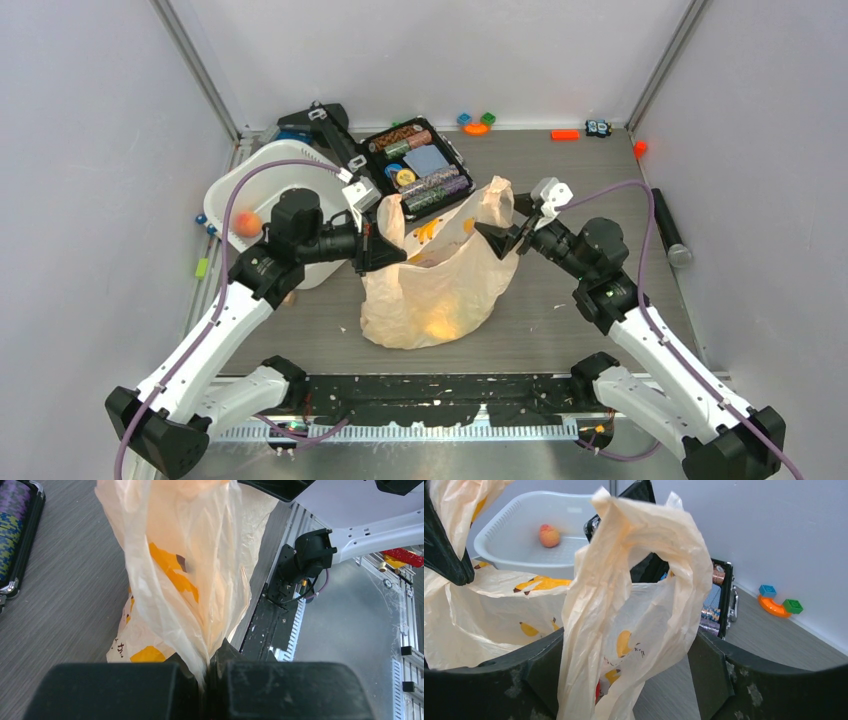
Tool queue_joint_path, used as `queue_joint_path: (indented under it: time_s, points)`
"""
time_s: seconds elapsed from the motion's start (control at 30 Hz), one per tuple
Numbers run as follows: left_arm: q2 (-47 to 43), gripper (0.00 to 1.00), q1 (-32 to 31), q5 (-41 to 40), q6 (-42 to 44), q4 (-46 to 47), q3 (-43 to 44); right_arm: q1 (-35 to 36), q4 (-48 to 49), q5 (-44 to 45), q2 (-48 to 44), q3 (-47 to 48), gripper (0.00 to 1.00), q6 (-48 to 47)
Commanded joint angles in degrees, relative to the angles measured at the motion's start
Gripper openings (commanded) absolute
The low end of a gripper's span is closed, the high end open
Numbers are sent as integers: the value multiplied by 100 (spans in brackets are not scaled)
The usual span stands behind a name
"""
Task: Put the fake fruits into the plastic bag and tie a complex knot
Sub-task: Adjust the plastic bag at the center of the board.
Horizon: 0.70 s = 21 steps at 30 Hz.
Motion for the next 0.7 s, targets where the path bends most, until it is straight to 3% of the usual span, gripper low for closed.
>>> queue_joint_path:
  time_s: [0.0, 0.13, 0.27, 0.33, 0.37, 0.43, 0.67]
  points:
    - [-44, 0, 38, 148, -45, 204, 200, -16, 550, 145, -147, -22, 80, -120]
    - [-46, 0, 38, 167, -47, 214, 190, -15, 677, 241, -41, -14, 79, -185]
    - [-47, 0, 42, 167, -47, 214, 199, -8, 685, 244, 81, 43, 69, -240]
    - [-62, 0, 46, 172, -47, 220, 200, 0, 673, 276, 59, 58, 53, -229]
    - [-64, 0, 40, 189, -42, 214, 206, 12, 666, 279, -12, 58, 37, -177]
    - [-98, 0, 39, 218, -31, 214, 208, 57, 677, 210, -207, 34, 25, -67]
    - [-303, 0, 47, 494, 7, 321, 202, 157, -148, -891, -866, 398, 6, 201]
